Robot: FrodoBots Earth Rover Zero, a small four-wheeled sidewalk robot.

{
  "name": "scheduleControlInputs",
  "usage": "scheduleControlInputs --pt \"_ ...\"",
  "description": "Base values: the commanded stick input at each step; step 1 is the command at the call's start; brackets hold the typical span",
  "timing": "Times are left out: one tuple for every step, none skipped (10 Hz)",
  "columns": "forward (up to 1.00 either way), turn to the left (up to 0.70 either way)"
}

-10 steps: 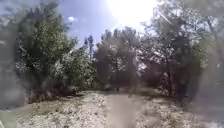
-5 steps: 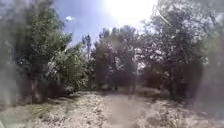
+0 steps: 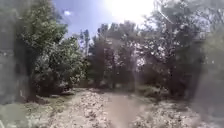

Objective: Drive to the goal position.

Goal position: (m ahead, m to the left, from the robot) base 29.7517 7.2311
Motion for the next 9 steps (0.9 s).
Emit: scheduleControlInputs --pt "0.7 0.33" --pt "0.7 0.14" --pt "0.7 0.0" --pt "0.7 0.0" --pt "0.7 0.0" --pt "0.7 0.0" --pt "0.7 0.0" --pt "0.7 0.0" --pt "0.7 0.0"
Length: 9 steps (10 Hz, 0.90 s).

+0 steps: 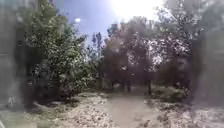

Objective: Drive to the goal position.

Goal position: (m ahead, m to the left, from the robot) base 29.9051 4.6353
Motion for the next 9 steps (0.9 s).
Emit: scheduleControlInputs --pt "0.7 0.0" --pt "0.7 0.0" --pt "0.7 0.0" --pt "0.7 0.0" --pt "0.7 0.0" --pt "0.7 0.0" --pt "0.7 0.0" --pt "0.7 0.0" --pt "0.7 0.0"
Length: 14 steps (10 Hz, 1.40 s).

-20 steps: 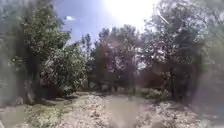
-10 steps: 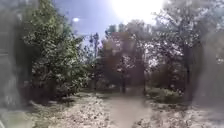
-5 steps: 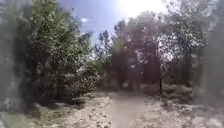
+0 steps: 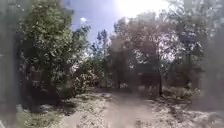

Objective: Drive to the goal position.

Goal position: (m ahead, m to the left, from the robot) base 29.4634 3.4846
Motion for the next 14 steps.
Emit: scheduleControlInputs --pt "0.7 0.0" --pt "0.7 0.0" --pt "0.7 0.0" --pt "0.7 0.0" --pt "0.7 0.0" --pt "0.7 0.0" --pt "0.7 0.0" --pt "0.7 0.0" --pt "0.7 0.0" --pt "0.7 0.0" --pt "0.7 0.0" --pt "0.7 0.0" --pt "0.7 0.0" --pt "0.7 0.0"
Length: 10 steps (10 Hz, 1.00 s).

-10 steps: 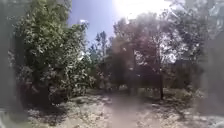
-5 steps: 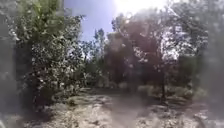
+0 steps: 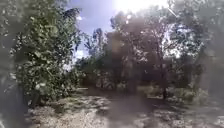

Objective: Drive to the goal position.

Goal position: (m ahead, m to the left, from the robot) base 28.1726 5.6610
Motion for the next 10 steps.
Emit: scheduleControlInputs --pt "0.7 0.0" --pt "0.7 0.0" --pt "0.7 0.0" --pt "0.7 0.21" --pt "0.7 0.35" --pt "0.7 0.14" --pt "0.7 0.0" --pt "0.7 0.0" --pt "0.7 0.0" --pt "0.7 0.0"
